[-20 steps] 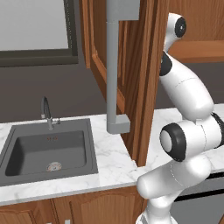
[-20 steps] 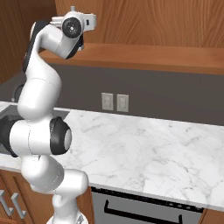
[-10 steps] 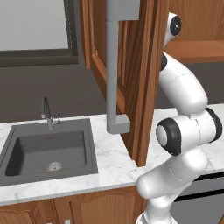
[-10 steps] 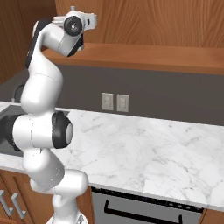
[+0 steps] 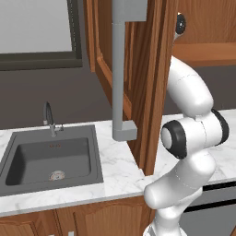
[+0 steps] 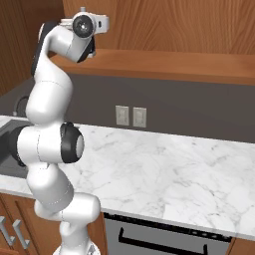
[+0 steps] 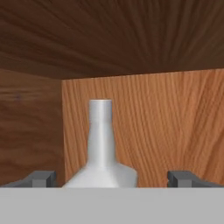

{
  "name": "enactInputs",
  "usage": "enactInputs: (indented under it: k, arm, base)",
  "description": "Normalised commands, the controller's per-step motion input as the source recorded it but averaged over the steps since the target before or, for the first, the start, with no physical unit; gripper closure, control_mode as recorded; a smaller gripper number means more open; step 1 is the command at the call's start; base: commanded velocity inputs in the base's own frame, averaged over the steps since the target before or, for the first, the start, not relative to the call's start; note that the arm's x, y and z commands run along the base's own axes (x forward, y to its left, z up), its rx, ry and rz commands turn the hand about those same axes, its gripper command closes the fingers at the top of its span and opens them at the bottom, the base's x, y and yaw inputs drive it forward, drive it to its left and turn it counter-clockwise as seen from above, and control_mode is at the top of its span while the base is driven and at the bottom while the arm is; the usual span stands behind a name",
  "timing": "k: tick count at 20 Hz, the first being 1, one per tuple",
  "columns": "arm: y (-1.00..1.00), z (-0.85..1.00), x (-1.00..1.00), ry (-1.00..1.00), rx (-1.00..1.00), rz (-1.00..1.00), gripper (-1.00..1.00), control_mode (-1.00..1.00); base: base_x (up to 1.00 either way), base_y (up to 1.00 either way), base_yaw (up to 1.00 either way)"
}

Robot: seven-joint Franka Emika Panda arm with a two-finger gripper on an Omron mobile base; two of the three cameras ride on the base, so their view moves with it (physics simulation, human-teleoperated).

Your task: Get the candle and the liquor from the cabinet and move them to the dining counter.

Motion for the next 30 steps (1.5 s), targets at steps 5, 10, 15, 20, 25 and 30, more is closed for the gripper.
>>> enactInputs:
  k: [5, 10, 15, 20, 25, 30]
  arm:
    - [0.14, 0.00, 0.04, 0.10, 0.00, 0.00, -1.00, -1.00]
    - [0.06, 0.02, 0.08, 0.07, 0.00, 0.00, -1.00, -1.00]
    - [0.00, 0.08, 0.07, 0.00, 0.00, 0.00, -1.00, -1.00]
    - [0.00, 0.11, 0.05, 0.00, 0.00, 0.00, -1.00, -1.00]
    - [0.02, 0.01, 0.12, 0.01, 0.00, 0.00, -1.00, -1.00]
    - [0.06, 0.00, 0.18, 0.02, 0.00, 0.00, -1.00, -1.00]
  base:
    - [0.00, 0.00, 0.00]
    - [0.00, 0.00, 0.00]
    - [0.00, 0.00, 0.00]
    - [0.00, 0.00, 0.00]
    - [0.00, 0.00, 0.00]
    - [0.00, 0.00, 0.00]
